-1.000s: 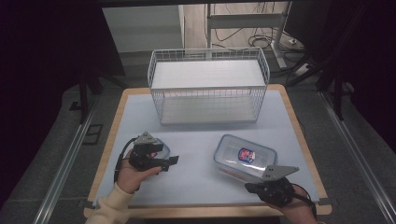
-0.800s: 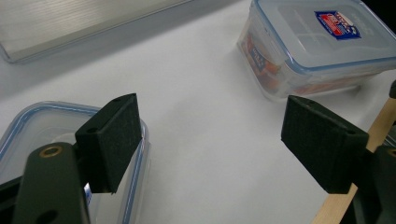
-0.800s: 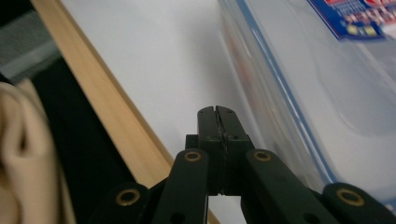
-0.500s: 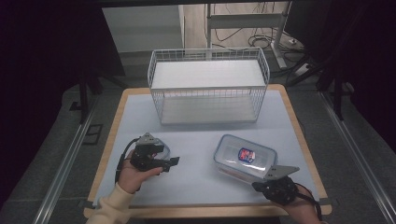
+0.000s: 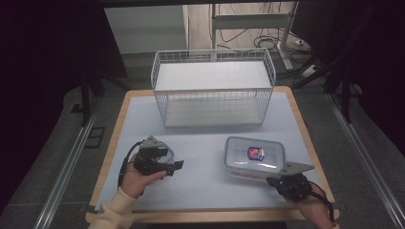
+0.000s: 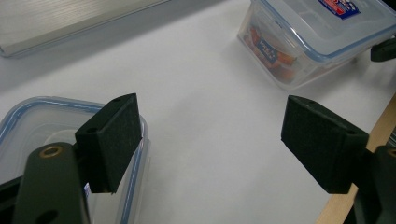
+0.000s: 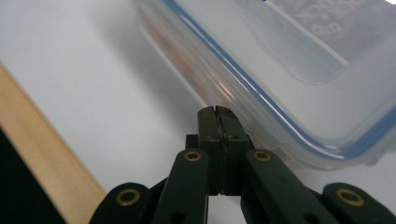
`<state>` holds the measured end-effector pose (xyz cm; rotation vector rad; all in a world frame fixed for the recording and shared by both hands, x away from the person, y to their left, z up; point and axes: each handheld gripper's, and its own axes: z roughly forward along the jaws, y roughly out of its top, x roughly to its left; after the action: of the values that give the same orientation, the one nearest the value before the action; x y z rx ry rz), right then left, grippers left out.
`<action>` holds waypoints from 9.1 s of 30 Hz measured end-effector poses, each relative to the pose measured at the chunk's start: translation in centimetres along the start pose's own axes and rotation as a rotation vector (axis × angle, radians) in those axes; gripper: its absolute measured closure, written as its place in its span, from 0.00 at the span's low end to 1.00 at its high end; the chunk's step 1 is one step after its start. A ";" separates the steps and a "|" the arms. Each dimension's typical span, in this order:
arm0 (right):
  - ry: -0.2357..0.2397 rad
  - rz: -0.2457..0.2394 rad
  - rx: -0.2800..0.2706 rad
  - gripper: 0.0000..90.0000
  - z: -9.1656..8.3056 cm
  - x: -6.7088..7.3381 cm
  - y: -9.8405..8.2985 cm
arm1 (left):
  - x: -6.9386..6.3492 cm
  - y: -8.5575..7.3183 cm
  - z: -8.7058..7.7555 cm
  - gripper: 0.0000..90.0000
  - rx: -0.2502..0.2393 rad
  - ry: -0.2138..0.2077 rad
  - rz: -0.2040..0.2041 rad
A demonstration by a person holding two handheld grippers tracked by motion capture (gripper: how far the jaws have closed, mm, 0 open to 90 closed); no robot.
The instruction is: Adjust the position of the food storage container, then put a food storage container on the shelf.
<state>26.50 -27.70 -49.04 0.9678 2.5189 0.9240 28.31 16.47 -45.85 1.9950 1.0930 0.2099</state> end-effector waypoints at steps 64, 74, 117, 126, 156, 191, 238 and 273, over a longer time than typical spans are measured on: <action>-0.159 0.193 0.072 1.00 1.6 -8.5 3.0 | 0.6 -0.1 -0.1 0.22 -0.005 0.017 -0.019; -0.092 0.167 0.042 1.00 3.7 -6.2 4.8 | 0.8 -0.1 -0.3 0.22 -0.008 0.015 -0.025; -0.011 0.191 -0.119 0.99 2.7 -5.3 5.5 | 1.1 0.0 -0.8 0.22 -0.034 0.027 -0.044; 0.005 0.209 -0.141 0.95 1.9 -5.5 5.5 | 1.4 0.0 -0.5 0.22 -0.030 0.027 -0.053; 0.179 0.288 -0.166 0.24 1.9 -5.3 6.2 | 0.1 2.0 5.9 0.21 0.045 -0.150 -0.200; 0.365 0.457 -0.085 0.13 6.4 -6.0 6.8 | 0.4 1.5 8.8 0.22 0.124 -0.246 -0.272; 0.493 0.499 -0.073 0.42 6.3 -5.9 6.0 | 0.3 0.5 7.7 0.36 0.087 -0.294 -0.290; 0.510 0.500 -0.151 0.57 4.7 -5.0 4.6 | -0.1 -1.0 6.1 0.53 0.018 -0.316 -0.250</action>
<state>34.64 -26.34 -49.37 1.5057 2.5741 1.6659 30.65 13.13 -50.42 1.8084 1.1245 -0.2397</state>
